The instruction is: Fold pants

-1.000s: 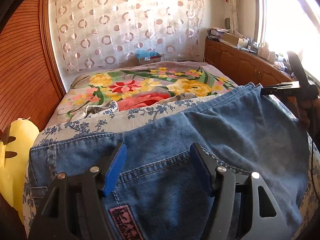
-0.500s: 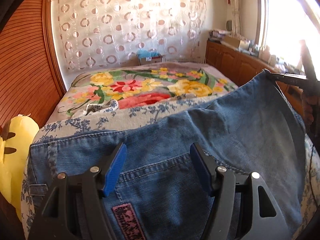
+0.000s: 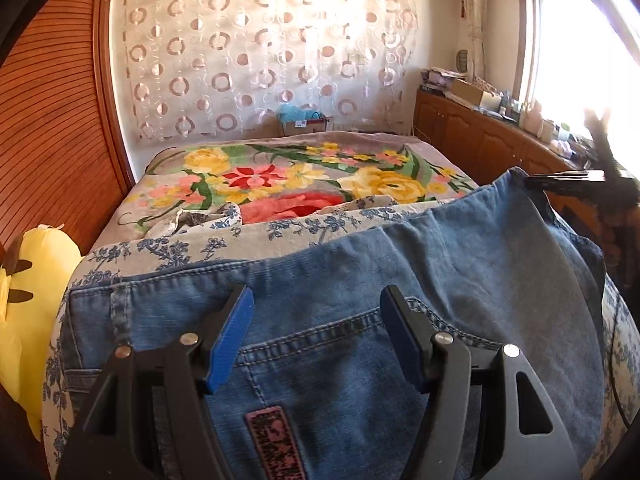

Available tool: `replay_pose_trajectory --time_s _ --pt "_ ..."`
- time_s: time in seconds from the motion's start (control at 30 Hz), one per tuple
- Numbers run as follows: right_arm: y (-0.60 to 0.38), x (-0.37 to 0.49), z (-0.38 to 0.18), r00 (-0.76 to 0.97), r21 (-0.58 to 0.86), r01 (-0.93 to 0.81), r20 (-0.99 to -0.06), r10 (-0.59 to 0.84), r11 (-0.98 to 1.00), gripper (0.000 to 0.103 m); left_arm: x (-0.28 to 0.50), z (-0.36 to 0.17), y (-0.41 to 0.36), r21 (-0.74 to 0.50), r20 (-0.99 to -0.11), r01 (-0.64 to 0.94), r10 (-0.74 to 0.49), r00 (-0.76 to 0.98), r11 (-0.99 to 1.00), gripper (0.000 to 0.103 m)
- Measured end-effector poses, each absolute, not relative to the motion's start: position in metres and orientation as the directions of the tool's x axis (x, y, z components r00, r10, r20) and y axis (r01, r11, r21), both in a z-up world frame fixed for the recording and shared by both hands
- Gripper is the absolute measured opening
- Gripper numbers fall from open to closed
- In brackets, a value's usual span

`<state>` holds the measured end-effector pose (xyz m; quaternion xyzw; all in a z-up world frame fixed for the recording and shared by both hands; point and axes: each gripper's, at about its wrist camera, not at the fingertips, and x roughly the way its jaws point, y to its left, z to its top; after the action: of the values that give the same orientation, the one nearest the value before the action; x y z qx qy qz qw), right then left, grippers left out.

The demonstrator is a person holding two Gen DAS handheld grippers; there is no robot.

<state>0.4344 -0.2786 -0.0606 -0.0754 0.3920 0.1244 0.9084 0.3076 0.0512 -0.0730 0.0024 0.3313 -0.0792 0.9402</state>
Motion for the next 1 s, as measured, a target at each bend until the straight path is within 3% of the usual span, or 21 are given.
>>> replay_pose_trajectory --time_s 0.2,0.6,0.63,0.7,0.9,1.0 --pt "-0.307 0.37 -0.054 0.655 0.012 -0.265 -0.731 0.19 0.964 0.043 0.306 -0.073 0.046 -0.03 -0.623 0.157 -0.141 0.769 0.987 0.066" --pt "-0.343 0.305 -0.077 0.585 0.113 -0.216 -0.78 0.222 0.97 0.047 0.28 -0.056 0.029 0.021 -0.631 0.196 -0.139 0.763 0.98 0.066" --pt "-0.342 0.305 -0.077 0.585 0.115 -0.219 -0.779 0.225 0.969 0.044 0.274 -0.054 0.027 0.016 -0.632 0.205 -0.149 0.761 0.979 0.066" --pt "-0.34 0.3 -0.073 0.597 0.1 -0.24 -0.769 0.228 0.965 0.01 0.26 -0.048 0.023 0.003 -0.631 0.222 -0.171 0.756 0.975 0.066" --pt "-0.343 0.283 -0.053 0.699 0.075 -0.173 -0.693 0.176 0.982 0.006 0.208 -0.039 -0.001 -0.024 -0.627 0.275 -0.229 0.745 0.961 0.066" --pt "-0.337 0.277 -0.056 0.687 0.058 -0.156 -0.711 0.151 0.986 0.017 0.188 -0.038 -0.013 -0.029 -0.626 0.305 -0.255 0.737 0.952 0.066"
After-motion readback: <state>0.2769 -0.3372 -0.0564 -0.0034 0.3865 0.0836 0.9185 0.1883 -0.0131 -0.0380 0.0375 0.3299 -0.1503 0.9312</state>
